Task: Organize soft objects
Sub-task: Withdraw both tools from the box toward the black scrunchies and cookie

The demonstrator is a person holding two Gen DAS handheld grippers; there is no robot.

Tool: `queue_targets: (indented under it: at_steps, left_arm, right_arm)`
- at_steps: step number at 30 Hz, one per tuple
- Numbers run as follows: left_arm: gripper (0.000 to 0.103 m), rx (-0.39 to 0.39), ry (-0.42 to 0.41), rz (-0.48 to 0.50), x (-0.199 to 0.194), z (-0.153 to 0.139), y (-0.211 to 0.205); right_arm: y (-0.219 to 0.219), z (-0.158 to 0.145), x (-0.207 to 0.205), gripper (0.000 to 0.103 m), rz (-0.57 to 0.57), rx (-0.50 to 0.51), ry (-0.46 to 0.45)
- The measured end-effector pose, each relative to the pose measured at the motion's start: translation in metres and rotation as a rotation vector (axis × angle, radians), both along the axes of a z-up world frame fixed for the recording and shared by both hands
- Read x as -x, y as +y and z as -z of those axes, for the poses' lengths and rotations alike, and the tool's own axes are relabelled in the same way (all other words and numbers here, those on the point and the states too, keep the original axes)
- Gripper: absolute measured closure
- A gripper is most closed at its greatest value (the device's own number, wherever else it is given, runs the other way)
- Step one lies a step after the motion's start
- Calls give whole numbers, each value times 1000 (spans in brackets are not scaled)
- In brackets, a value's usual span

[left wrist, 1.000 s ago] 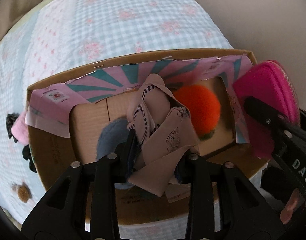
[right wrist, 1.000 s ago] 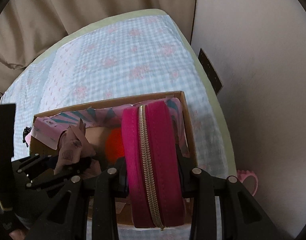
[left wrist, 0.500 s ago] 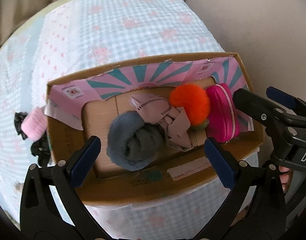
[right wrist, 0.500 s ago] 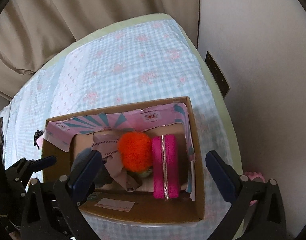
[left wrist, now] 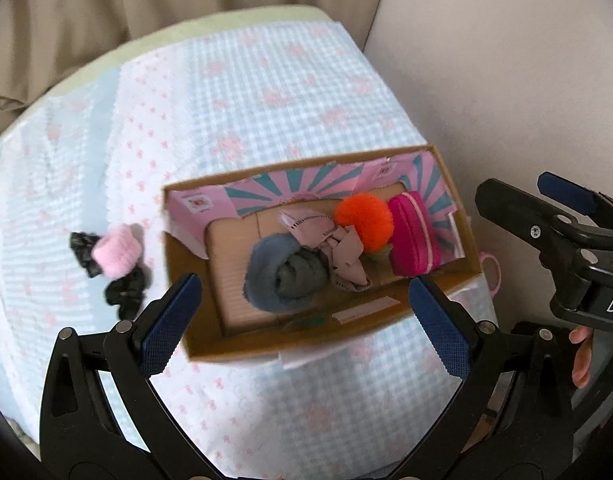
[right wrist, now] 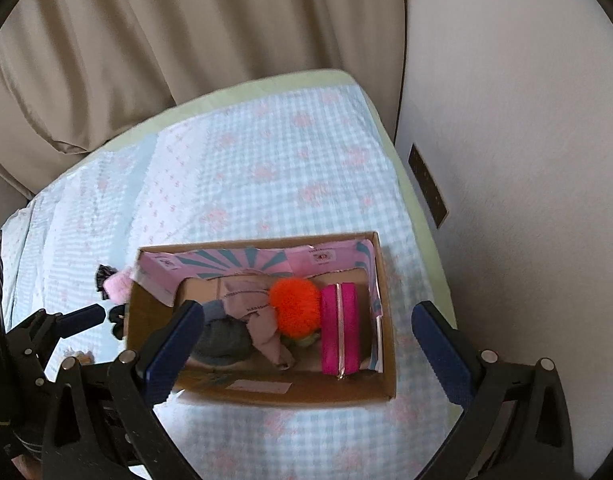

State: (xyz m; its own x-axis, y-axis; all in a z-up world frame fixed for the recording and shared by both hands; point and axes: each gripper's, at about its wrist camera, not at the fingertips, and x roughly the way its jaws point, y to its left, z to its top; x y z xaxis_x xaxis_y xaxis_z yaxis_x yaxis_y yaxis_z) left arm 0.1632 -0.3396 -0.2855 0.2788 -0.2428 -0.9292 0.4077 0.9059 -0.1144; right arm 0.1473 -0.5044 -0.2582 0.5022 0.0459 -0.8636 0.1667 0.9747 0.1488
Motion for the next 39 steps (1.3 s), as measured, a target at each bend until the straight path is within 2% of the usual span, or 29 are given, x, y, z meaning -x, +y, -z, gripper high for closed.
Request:
queue_targets:
  at_steps: [8, 14, 19, 29, 39]
  left_arm:
    - [0, 12, -111, -28, 28, -72, 42]
    - [0, 24, -194, -98, 56, -124, 101]
    - [0, 38, -253, -174, 76, -151, 156]
    - [0, 45, -315, -286, 104, -177, 266]
    - [0, 36, -310, -284, 99, -164, 344]
  right_arm:
    - [36, -73, 36, 0, -15, 21, -88]
    - [81, -120, 60, 0, -43, 52, -178]
    - [124, -145, 72, 0, -89, 46, -231]
    - [205, -155, 80, 0, -173, 13, -291]
    - [268, -142, 69, 0, -174, 18, -273]
